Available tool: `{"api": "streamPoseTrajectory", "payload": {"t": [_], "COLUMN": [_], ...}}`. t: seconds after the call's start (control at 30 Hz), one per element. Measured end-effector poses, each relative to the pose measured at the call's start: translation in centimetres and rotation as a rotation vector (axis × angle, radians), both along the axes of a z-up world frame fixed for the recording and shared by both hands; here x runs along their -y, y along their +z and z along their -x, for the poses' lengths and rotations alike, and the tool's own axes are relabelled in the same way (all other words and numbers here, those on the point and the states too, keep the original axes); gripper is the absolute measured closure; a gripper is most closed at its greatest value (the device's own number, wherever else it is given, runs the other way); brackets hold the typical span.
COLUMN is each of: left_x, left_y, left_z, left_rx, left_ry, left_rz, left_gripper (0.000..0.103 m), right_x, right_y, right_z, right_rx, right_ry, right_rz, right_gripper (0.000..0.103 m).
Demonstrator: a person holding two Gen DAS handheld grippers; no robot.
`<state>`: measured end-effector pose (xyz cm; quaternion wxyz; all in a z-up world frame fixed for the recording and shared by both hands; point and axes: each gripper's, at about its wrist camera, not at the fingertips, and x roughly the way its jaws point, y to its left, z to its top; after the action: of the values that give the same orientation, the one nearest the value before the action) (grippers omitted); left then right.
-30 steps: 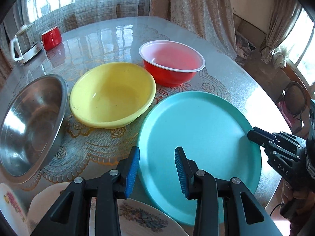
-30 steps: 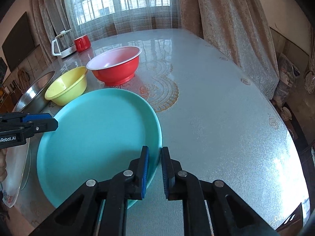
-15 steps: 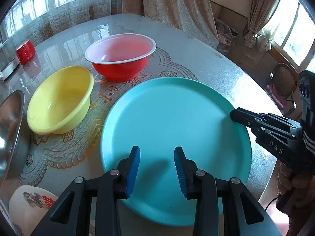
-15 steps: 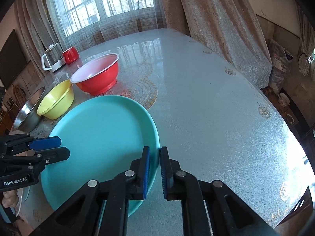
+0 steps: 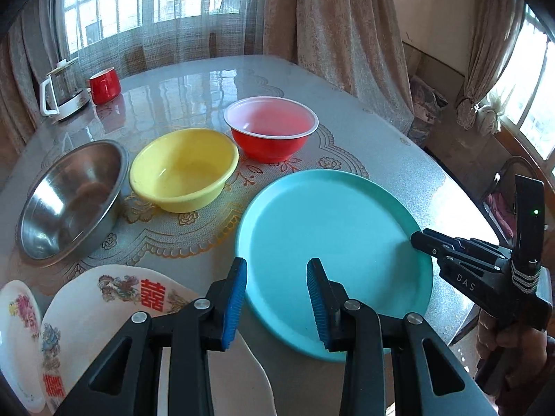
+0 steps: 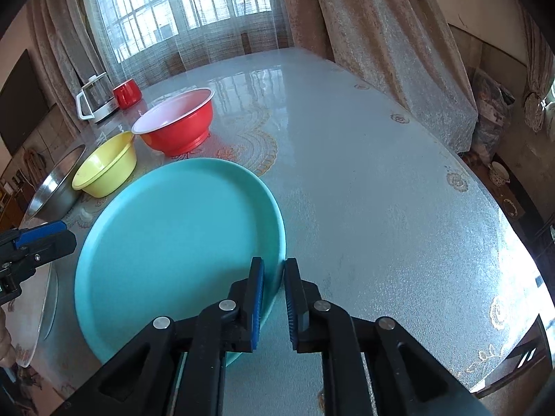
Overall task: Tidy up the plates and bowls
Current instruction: 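Move the right gripper past the teal plate toward the rose-patterned plate, then grasp the rim of the white rose-patterned plate with the right gripper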
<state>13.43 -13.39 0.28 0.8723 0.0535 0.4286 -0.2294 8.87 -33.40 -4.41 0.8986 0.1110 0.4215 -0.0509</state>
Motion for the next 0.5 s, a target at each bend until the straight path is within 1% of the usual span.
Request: {"api": "streamPoseTrajectory", "payload": {"t": [0.07,0.1,0.17,0.2,0.23,0.33,0.4,0.5], "left_x": [-1.2,-1.8,-3.4,-4.2,-5.0,-8.3,-10.7,-14.0], "left_y": [0.3,0.4,0.5,0.5,0.7,0.4,0.3,0.4], "left_z": [0.7,1.0,1.6,1.8,2.0,2.8,3.3,4.5], "left_rx": [0.01,0.017,0.024,0.023,0.022,0.027,0.022,0.056], "left_ry": [0.032,0.045,0.077,0.096,0.114,0.187,0.23,0.295], "left_rz": [0.013,0.017,0.025,0.028,0.034,0.054,0.081,0.094], "left_gripper": [0.067,0.067,0.067,0.067,0.066,0.066,0.066,0.066], "right_x": [0.0,0.0,-0.2,-0.2,-0.2,-0.6,-1.3,-3.2], "right_y": [0.0,0.0,0.1,0.3,0.7,2.1,2.9,3.9], "right_z": [0.0,0.0,-0.1,-0.1,0.0,0.6,0.8,0.6], "right_rx": [-0.002,-0.005,-0.026,-0.025,-0.012,0.036,0.066,0.095], "right_ry": [-0.01,-0.015,-0.03,-0.035,-0.038,-0.05,-0.027,0.043], "right_rz": [-0.006,-0.002,0.035,0.046,0.049,0.059,0.031,-0.031], "right_gripper": [0.084,0.079,0.072,0.072,0.072,0.066,0.065,0.065]}}
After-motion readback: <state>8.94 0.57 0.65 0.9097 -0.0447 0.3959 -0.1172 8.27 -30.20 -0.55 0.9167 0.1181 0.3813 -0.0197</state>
